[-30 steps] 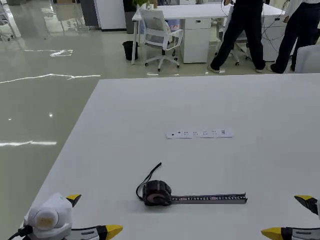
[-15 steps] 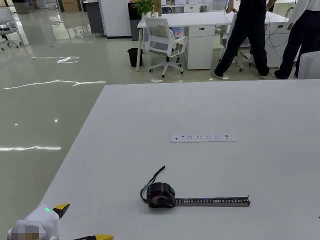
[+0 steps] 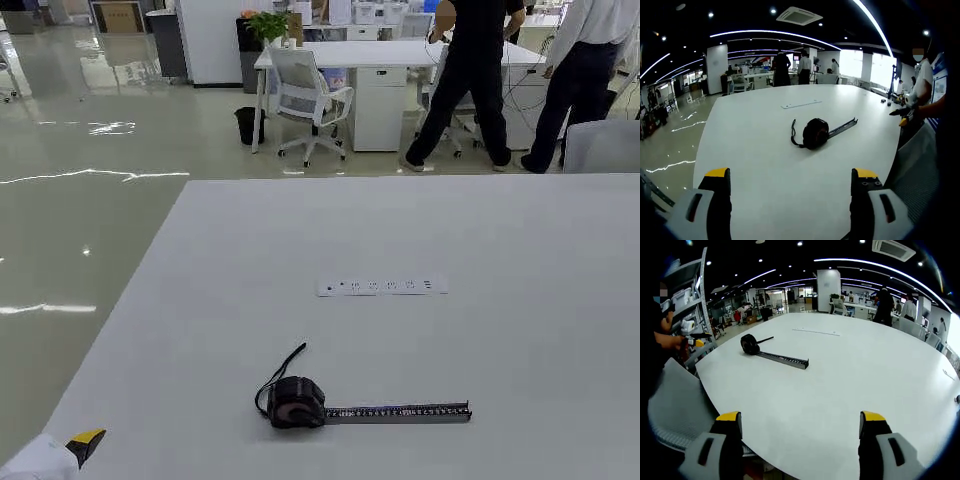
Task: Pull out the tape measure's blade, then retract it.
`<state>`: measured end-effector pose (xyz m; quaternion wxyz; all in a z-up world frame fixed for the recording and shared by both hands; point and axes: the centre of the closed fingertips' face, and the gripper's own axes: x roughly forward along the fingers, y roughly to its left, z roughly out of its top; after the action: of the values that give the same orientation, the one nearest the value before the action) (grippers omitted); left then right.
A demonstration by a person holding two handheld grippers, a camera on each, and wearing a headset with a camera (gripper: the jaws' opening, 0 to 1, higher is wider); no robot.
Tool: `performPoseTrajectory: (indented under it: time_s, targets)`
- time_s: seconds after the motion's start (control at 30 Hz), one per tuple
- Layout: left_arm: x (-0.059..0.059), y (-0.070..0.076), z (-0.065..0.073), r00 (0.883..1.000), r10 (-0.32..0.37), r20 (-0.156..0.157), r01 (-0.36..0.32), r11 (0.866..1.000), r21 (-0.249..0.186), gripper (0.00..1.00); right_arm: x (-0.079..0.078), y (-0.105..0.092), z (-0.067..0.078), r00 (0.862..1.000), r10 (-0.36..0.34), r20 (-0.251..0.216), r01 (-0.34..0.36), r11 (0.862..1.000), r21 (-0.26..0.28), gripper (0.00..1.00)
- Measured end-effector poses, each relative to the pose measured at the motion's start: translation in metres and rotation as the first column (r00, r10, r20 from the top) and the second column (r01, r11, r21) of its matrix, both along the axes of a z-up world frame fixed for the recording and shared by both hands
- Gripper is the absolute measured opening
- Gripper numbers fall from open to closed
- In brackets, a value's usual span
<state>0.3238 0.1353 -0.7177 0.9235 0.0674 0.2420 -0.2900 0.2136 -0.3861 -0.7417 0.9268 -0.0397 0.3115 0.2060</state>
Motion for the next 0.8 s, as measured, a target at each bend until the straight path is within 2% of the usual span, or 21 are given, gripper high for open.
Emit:
performPoseTrajectory:
  time_s: [0.13,0.4,0.7,0.8]
  targets:
    - [0.0,-0.001,-0.002,1.0,-0.009,0.005,0.009,1.0,0.001,0.99,-0.002,0.003,0.003,1.0,0.006,0.007,-0.006,1.0,0.004,1.0]
    - [-0.004,0.003,-0.007,1.0,-0.008,-0.007,0.009,1.0,0.011,0.99,0.0,0.0,0.004,1.0,0.004,0.022,-0.004,1.0,0.001,1.0]
    - [-0.008,0.009,-0.015,1.0,0.004,-0.024,-0.004,1.0,0.017,0.99,0.001,-0.004,-0.004,1.0,0.01,0.008,-0.01,1.0,-0.006,1.0]
    - [-0.01,0.005,-0.012,1.0,0.001,-0.024,-0.001,1.0,0.02,0.99,0.003,-0.005,-0.003,1.0,0.011,0.01,-0.011,1.0,-0.005,1.0]
